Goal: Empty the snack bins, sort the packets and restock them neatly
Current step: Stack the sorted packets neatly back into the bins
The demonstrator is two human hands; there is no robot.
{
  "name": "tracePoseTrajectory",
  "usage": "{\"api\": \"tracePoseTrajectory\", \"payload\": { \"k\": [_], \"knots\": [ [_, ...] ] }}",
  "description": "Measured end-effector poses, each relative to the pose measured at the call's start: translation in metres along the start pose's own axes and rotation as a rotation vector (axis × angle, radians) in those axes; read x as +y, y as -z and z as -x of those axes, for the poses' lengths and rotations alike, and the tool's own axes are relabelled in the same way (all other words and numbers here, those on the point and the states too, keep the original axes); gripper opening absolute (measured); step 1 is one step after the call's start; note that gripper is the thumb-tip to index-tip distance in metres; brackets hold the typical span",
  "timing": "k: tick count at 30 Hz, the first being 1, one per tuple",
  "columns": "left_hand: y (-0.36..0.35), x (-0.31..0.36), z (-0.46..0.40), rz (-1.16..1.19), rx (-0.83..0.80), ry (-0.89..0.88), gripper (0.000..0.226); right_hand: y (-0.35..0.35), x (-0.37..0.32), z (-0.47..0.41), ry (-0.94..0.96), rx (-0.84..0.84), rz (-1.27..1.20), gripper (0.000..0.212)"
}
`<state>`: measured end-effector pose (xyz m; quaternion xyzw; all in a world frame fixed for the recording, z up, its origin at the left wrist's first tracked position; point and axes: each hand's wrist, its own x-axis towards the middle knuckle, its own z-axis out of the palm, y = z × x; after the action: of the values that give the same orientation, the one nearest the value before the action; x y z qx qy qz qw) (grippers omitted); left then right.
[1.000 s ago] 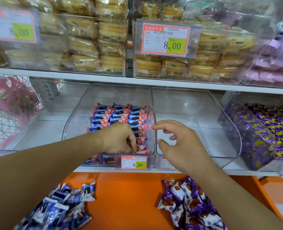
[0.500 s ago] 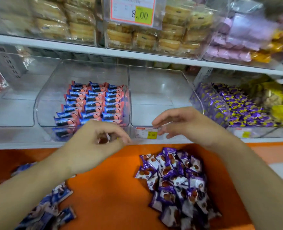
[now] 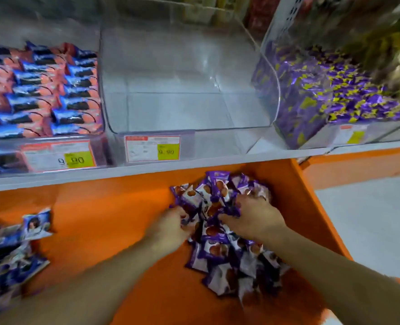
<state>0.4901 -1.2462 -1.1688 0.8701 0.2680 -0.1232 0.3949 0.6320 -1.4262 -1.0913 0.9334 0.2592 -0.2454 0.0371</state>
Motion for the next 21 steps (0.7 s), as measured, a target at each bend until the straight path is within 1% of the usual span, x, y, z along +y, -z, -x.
{"api": "tracePoseTrajectory", "payload": {
  "k": [2, 4, 5, 7, 9, 11, 13, 14, 16, 17, 19, 21],
  "knots": [
    [-0.023, 0.001, -0.016, -0.047, -0.025, 0.038, 0.031, -0.014, -0.006, -0.008, -0.031, 0.007, 0.098, 0.058],
    [-0.04, 0.003, -0.027, -0.066, -0.014, 0.073, 0.025, -0.024, -0.006, -0.014, -0.025, -0.002, 0.108, 0.051],
    [-0.045, 0.002, -0.033, -0.074, 0.002, 0.067, 0.022, -0.029, -0.005, -0.016, -0.034, 0.0, 0.094, 0.051],
    [-0.046, 0.0, -0.036, -0.077, 0.017, 0.087, 0.019, -0.037, -0.003, -0.021, -0.05, 0.007, 0.051, 0.062],
    [-0.047, -0.003, -0.034, -0.07, 0.001, 0.105, 0.029, -0.04, -0.002, -0.023, -0.057, -0.016, -0.014, 0.068],
    [-0.038, -0.002, -0.024, -0.029, -0.018, 0.081, 0.032, -0.032, 0.002, -0.021, -0.07, -0.038, -0.105, 0.057],
    [-0.024, -0.002, -0.01, -0.008, -0.051, 0.062, 0.021, -0.017, 0.008, -0.015, -0.082, -0.08, -0.175, 0.044],
    [-0.014, -0.002, -0.001, -0.006, -0.069, 0.051, 0.014, -0.008, 0.011, -0.008, -0.074, -0.109, -0.22, 0.043],
    [0.007, -0.006, 0.019, 0.021, -0.074, 0.061, 0.007, 0.016, 0.012, 0.01, -0.018, -0.17, -0.32, 0.055],
    [0.021, -0.007, 0.03, 0.056, -0.074, 0.066, 0.01, 0.029, 0.009, 0.023, 0.026, -0.186, -0.384, 0.061],
    [0.052, -0.005, 0.055, 0.157, -0.09, 0.052, 0.014, 0.056, -0.001, 0.052, 0.139, -0.17, -0.493, 0.064],
    [0.084, 0.003, 0.084, 0.221, -0.092, 0.029, 0.015, 0.084, -0.014, 0.081, 0.234, -0.137, -0.556, 0.062]
  ]
}}
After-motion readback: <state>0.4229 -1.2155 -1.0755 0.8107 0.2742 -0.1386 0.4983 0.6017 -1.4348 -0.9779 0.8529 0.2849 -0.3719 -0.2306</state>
